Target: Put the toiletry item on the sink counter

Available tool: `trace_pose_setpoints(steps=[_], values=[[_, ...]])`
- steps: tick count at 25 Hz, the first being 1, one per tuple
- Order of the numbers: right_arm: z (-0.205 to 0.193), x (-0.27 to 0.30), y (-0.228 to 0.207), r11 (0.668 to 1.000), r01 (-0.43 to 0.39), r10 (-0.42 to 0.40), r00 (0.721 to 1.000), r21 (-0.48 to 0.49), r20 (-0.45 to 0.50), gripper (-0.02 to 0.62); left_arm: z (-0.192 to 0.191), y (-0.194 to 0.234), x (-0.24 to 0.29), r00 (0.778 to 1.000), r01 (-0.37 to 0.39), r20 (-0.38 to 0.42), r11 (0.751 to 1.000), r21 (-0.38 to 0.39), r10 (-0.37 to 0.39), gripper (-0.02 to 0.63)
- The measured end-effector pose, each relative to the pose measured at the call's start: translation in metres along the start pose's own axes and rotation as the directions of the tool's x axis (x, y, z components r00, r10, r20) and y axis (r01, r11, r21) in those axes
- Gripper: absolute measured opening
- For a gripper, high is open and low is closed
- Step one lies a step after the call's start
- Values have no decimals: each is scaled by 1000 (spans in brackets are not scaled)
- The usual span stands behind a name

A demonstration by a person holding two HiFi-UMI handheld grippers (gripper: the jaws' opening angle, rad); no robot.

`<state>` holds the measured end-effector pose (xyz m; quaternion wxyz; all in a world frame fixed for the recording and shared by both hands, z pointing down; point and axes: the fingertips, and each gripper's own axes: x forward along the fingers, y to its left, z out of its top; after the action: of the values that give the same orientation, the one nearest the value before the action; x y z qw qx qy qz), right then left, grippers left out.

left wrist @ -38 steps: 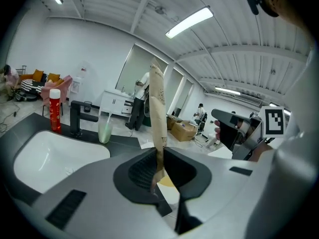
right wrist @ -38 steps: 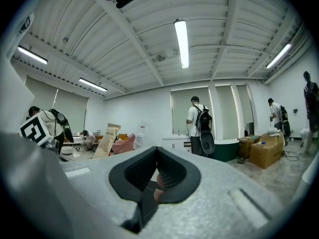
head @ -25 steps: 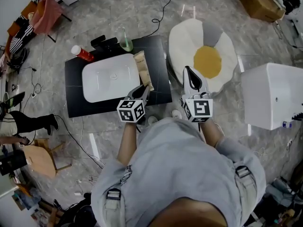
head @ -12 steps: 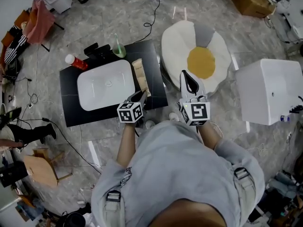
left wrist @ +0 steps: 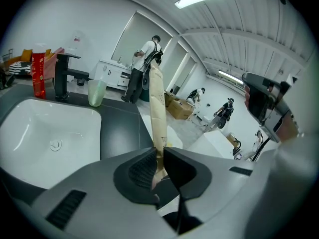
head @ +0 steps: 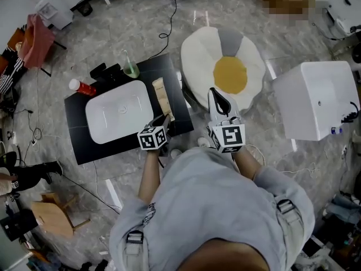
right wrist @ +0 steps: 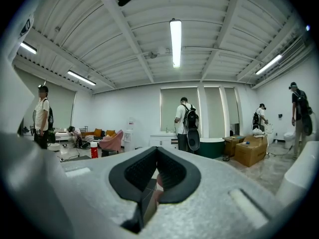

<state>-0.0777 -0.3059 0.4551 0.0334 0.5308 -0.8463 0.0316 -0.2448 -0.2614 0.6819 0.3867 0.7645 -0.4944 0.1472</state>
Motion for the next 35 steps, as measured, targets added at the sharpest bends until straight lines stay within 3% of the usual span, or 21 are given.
trace_pose_setpoints(steps=[16,24,35], values=[[3,-21,-21,998,64,-64,998,-4,-8,5,-40,12,26,994,-19,-106,999,-30,15,43],[5,-26,-29,996,83,-84,996,-8,-15,5,-41,12,34,991,-24,-131,1000,-17,22,43],[1,-23,-25,997,75,-75,997,-6,-19,5,-61,34,49,984,-37,-179,995,-90,20,43]])
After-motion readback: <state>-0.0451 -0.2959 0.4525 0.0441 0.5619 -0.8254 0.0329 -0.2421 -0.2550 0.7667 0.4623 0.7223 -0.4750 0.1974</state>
